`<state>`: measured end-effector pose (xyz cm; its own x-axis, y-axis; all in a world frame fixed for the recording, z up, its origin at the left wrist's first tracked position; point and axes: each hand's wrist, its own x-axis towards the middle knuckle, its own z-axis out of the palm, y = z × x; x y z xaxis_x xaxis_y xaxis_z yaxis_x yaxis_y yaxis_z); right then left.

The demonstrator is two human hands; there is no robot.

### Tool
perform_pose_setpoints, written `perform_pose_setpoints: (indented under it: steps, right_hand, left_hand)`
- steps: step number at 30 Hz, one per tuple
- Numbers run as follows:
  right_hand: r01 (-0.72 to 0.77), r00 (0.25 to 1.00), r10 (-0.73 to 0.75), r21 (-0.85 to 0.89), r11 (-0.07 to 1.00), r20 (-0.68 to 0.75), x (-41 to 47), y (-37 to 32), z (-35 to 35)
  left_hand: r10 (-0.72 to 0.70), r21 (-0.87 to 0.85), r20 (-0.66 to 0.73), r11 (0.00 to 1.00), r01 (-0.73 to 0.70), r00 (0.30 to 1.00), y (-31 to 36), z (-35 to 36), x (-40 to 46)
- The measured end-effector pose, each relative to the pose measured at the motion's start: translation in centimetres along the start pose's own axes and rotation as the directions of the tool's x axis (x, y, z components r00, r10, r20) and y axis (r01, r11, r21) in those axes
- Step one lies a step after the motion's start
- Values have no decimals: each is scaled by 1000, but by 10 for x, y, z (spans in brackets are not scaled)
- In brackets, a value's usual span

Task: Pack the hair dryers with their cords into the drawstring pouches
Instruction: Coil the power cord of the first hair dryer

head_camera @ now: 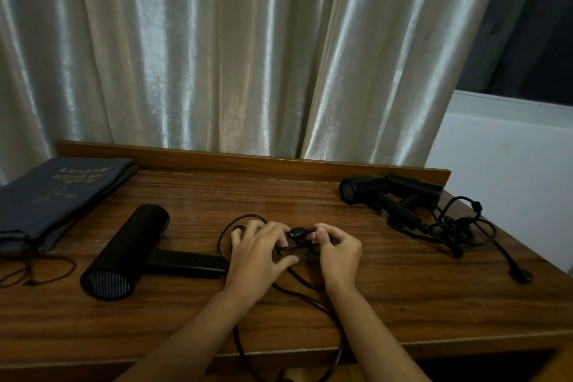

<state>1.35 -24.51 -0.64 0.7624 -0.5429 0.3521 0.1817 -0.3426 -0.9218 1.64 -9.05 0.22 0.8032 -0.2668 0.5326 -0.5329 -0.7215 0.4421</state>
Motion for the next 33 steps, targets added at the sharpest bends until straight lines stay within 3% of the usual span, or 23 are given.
perform_pose_setpoints:
  steps: [9,17,22,28,31,33]
  right_hand:
    - [-118,989,92,231,966,120,5,1,-1]
    - [-316,921,384,453,833,-64,13,0,-7]
    - [-389,909,410,499,774,73,15,1,-14]
    - [-368,930,333,396,841,157,14,9,-9]
    - [-341,940,314,357,870,131,11,10,-8]
    - [-240,970,227,245,939,83,6,8,-6]
  left_hand:
    - [-143,-45,60,988,145,988,-3,1,0]
    - [-127,53,23,991,125,992,-4,5,3]
    - [-90,160,-16,983,92,996,1,6,1]
    - [-119,392,-67,910,136,991,-1,8,-1]
    - [-90,376,-24,922,92,996,-5,11,1]
    - [-99,325,3,941,93,995,-7,13,3]
